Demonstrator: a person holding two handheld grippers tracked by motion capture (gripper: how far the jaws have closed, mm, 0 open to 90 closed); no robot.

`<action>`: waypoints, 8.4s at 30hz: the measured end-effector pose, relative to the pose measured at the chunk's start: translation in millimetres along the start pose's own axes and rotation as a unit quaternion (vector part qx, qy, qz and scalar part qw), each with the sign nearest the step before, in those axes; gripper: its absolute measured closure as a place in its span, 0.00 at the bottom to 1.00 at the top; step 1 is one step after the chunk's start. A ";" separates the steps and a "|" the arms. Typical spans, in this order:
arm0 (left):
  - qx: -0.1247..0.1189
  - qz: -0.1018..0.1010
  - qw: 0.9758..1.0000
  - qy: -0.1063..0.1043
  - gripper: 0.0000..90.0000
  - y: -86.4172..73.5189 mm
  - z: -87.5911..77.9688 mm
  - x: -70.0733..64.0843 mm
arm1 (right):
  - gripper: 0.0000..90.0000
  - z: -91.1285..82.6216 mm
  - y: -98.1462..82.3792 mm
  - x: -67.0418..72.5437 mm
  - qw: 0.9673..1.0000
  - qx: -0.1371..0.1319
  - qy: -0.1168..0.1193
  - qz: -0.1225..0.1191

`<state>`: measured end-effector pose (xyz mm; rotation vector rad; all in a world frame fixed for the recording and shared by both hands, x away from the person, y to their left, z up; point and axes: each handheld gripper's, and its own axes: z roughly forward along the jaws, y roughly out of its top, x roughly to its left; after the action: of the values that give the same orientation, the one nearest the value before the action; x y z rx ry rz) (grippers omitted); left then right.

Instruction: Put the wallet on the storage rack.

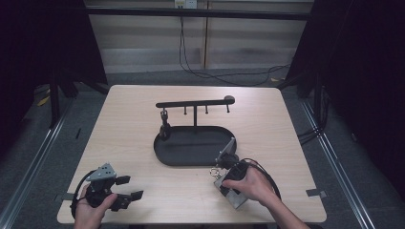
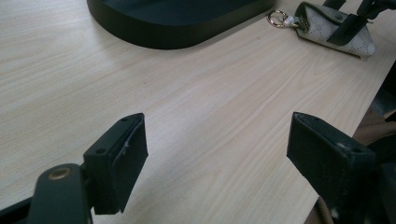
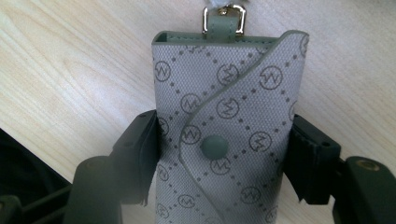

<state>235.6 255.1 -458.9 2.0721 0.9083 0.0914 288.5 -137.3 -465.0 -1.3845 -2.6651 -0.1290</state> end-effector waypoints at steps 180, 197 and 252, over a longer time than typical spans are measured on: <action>0.003 -0.010 1.000 -0.010 0.23 -1.1 0.1 2.0 | 0.37 -13.7 80.3 -102.3 0.942 -0.206 0.114 0.239; 0.003 -0.010 1.000 -0.010 0.23 -1.3 -0.2 2.3 | 0.31 -14.0 81.3 -99.0 0.941 -0.216 0.114 0.234; -0.003 -0.032 0.999 0.001 0.21 -1.8 -1.1 6.7 | 0.27 -29.4 -88.4 -78.2 0.909 -0.394 0.022 0.130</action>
<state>239.1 260.7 -461.2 2.0355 0.9742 0.0618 263.0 -255.2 -449.7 -1.8697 -2.4290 -1.3013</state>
